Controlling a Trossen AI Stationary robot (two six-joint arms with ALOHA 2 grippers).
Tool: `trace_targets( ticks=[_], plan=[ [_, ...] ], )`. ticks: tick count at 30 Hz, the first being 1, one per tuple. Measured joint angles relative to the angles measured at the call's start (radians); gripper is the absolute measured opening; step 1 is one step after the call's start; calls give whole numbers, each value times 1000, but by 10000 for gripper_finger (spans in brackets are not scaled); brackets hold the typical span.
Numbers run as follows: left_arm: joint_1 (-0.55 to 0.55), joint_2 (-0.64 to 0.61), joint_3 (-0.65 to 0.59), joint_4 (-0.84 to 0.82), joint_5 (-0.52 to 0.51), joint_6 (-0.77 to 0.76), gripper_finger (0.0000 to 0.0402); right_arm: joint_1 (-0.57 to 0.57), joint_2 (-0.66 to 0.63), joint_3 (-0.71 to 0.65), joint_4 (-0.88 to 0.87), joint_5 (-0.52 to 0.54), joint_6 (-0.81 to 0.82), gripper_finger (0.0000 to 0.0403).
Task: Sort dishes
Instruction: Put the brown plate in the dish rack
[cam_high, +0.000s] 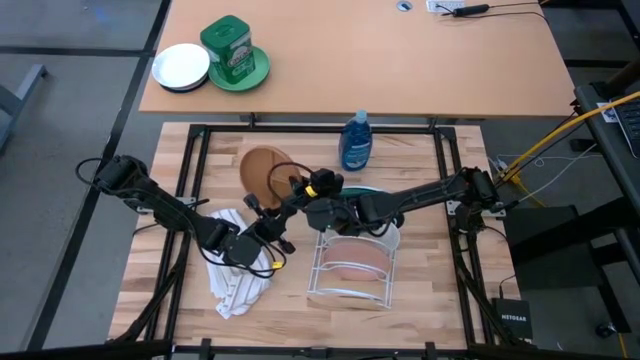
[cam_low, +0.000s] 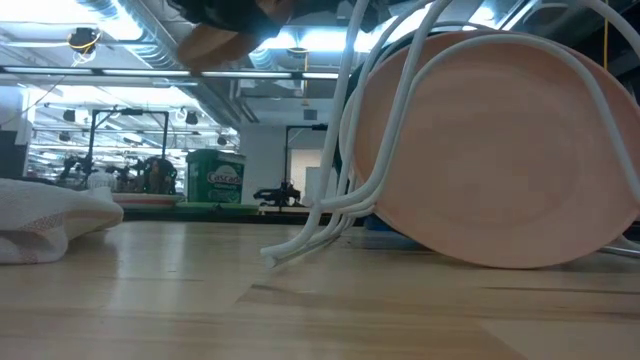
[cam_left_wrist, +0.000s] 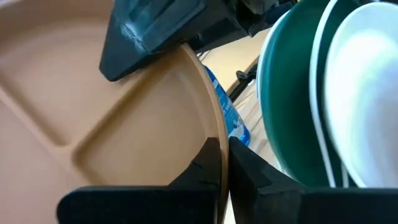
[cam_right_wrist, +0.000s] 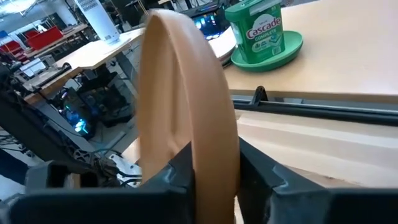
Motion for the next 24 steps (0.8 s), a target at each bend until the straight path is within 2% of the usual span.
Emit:
trace_targets(
  ticks=[3, 10, 18, 24],
  plan=[
    [1, 0, 0, 0, -7, 0, 1, -1, 0, 0, 1, -3, -11, 60],
    [2, 0, 0, 3, -2, -5, 22, 0, 0, 0, 0, -16, -22, 58],
    [0, -2, 0, 31, -2, -5, 95, 1, 0, 0, -5, 28, -109, 56],
    [-34, -3, 1, 121, -9, 97, 143, 1, 0, 0, -4, 45, -152, 56]
  ],
)
